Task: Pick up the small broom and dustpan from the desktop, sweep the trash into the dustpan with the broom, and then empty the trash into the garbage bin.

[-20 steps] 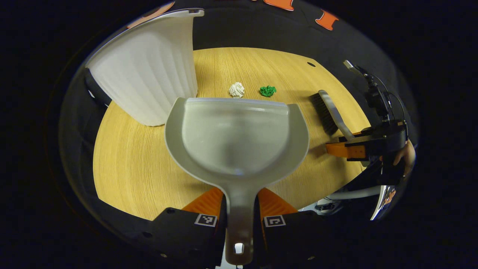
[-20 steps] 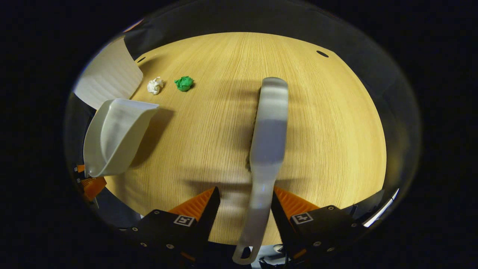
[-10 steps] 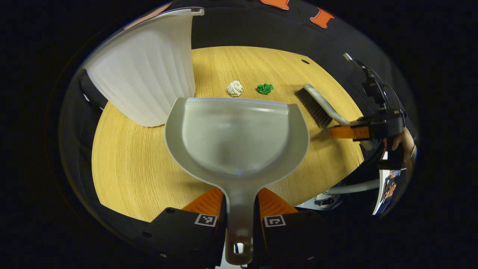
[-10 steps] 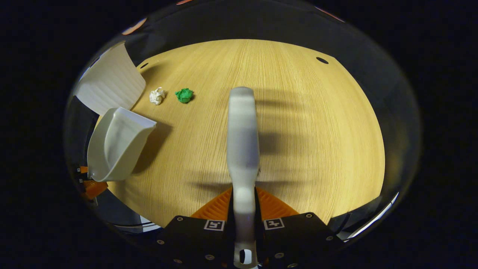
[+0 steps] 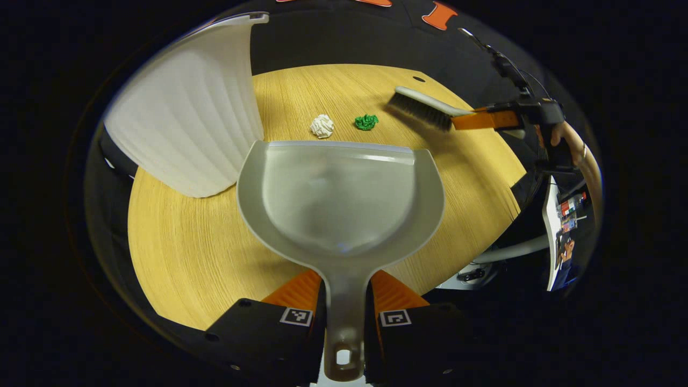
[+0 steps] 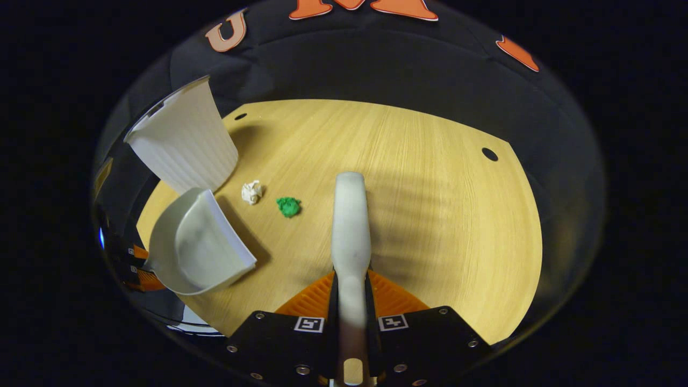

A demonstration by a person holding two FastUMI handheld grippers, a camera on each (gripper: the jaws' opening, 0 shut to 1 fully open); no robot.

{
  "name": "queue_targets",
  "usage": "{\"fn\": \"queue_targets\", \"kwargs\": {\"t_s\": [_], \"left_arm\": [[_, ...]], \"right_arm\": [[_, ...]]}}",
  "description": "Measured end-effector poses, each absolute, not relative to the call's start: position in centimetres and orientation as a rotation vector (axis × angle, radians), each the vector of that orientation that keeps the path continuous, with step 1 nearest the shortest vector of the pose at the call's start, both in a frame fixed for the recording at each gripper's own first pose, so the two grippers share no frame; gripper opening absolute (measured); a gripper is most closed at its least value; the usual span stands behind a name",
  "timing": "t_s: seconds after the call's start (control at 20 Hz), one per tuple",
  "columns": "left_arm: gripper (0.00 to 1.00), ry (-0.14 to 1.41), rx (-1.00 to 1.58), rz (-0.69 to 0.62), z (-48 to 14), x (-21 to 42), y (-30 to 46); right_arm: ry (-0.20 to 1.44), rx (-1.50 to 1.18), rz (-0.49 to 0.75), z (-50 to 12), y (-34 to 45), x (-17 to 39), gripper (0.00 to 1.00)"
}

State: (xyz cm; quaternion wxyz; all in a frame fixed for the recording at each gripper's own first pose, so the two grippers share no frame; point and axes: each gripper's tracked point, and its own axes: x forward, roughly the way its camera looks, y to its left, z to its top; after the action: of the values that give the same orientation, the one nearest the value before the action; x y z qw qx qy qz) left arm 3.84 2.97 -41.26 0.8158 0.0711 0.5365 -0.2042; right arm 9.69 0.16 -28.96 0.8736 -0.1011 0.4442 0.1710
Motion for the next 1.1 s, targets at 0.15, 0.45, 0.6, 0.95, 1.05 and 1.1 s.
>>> {"fn": "queue_targets", "kwargs": {"t_s": [0.15,0.45,0.6,0.95,1.05,1.1], "left_arm": [[0.31,1.161,0.164,-0.467,-41.9,4.2,2.8],[0.31,1.189,0.180,-0.501,-43.0,5.0,2.6],[0.31,1.202,0.183,-0.482,-43.5,5.6,2.9],[0.31,1.197,0.217,-0.484,-44.6,6.7,4.0],[0.31,1.193,0.229,-0.489,-44.6,6.7,4.0],[0.31,1.192,0.228,-0.491,-44.6,6.7,3.9]], "right_arm": [[0.872,-0.320,0.445,-29.5,1.7,12.1,0.22],[0.778,-0.404,0.601,-31.3,5.6,16.1,0.22],[0.801,-0.385,0.664,-32.7,7.0,16.1,0.22],[0.817,-0.401,0.938,-33.1,11.3,11.2,0.22],[0.832,-0.425,0.996,-33.0,11.0,9.9,0.22],[0.836,-0.438,1.010,-32.8,11.0,9.7,0.22]]}}
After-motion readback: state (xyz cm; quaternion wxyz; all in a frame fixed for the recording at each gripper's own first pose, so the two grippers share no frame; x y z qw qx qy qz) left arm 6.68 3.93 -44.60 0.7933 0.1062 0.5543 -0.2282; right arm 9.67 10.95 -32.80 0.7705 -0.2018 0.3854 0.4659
